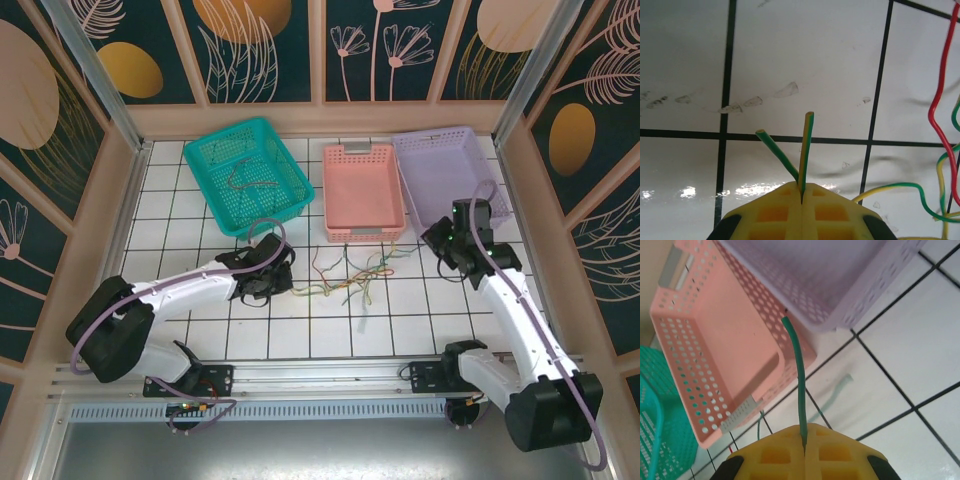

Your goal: Untangle the cables

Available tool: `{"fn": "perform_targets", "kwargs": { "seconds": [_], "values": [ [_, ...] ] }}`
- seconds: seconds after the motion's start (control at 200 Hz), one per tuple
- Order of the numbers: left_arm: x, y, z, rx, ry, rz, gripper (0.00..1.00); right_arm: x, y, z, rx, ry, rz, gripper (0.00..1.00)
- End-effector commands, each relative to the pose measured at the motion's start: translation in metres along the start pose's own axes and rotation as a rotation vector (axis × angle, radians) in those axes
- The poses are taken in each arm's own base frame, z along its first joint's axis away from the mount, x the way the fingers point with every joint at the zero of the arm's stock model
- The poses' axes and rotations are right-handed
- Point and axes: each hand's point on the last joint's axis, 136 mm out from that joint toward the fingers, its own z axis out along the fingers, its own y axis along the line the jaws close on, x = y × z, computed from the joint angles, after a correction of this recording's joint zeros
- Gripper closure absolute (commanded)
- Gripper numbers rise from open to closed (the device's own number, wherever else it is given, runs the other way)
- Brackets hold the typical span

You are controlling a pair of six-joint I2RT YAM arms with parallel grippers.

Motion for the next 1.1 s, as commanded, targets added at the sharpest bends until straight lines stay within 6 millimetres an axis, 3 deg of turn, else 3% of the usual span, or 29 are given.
{"fn": "perform_targets", "kwargs": {
  "seconds": [0.0, 0.215, 0.666, 0.846, 1.096],
  "values": [
    [-0.012, 0.014, -0.008, -0.075, -0.066, -0.035, 1.00, -0.043, 0.012, -0.015, -0.012, -0.123, -0.015, 1.00],
    [-0.025, 0.020, -0.012, -0.130, -0.127, -0.037, 1.00, -0.090, 0.027, -0.033, -0.013, -0.223, 0.008, 1.00],
    [-0.025, 0.046, -0.014, -0.252, -0.152, 0.046, 1.00, -0.130, 0.027, -0.061, 0.006, -0.375, 0.061, 1.00],
    [-0.025, 0.051, -0.014, -0.264, -0.160, 0.050, 1.00, -0.130, 0.033, -0.058, -0.033, -0.360, 0.068, 1.00],
    [-0.034, 0.038, -0.015, -0.238, -0.180, 0.025, 1.00, -0.116, 0.041, -0.051, -0.093, -0.302, 0.073, 1.00]
  ]
}}
